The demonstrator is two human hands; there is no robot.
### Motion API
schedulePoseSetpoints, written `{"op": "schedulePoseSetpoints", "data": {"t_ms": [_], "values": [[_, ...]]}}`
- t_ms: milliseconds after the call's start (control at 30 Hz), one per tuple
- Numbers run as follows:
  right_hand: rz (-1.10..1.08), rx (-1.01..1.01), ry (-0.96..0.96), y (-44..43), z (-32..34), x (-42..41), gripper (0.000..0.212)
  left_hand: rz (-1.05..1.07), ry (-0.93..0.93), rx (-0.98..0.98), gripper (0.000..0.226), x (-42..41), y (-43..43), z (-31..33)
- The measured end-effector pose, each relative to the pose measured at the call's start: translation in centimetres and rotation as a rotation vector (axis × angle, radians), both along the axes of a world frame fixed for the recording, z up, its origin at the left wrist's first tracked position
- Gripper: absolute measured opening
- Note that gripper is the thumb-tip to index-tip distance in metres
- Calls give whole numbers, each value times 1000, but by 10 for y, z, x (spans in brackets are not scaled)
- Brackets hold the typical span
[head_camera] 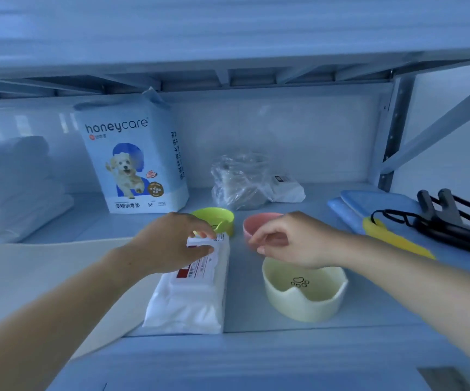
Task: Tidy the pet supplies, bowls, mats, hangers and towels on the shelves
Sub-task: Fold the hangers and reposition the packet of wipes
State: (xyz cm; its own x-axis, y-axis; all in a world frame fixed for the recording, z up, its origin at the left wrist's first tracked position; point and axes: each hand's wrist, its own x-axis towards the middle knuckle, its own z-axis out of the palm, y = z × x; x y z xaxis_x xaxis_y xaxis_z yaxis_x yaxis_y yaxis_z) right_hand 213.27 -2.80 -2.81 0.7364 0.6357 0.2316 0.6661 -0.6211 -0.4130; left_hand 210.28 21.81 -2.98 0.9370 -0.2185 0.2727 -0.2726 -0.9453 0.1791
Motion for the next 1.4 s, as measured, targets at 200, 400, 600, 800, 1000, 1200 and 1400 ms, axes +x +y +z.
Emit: {"op": "schedulePoseSetpoints", "data": {"t_ms": [200, 400, 600, 800, 1000, 1200, 1400], "values": [[52, -142, -92, 43, -7, -54, 31, -13, 76, 19, 35, -50, 34, -21], [9, -233, -12, 73, -25, -88, 67, -79, 136, 17, 68, -75, 38, -37], [-96, -205, -37, 90, -40, -95, 68, -88, 184, -25, 91, -83, 39, -48], [-170, -86, -38, 99, -53, -98, 72, -105, 112, -147, 87, -82, 37, -59], [-194, 13, -20, 97, -56, -100, 65, -75, 97, -134, 73, -83, 38, -64], [-189, 23, -50, 91, -45, -98, 59, -195, -31, -222, 69, -92, 42, -59], [-191, 108, -98, 90, -35, -97, 50, -199, -184, -171, 71, -86, 44, -58]]}}
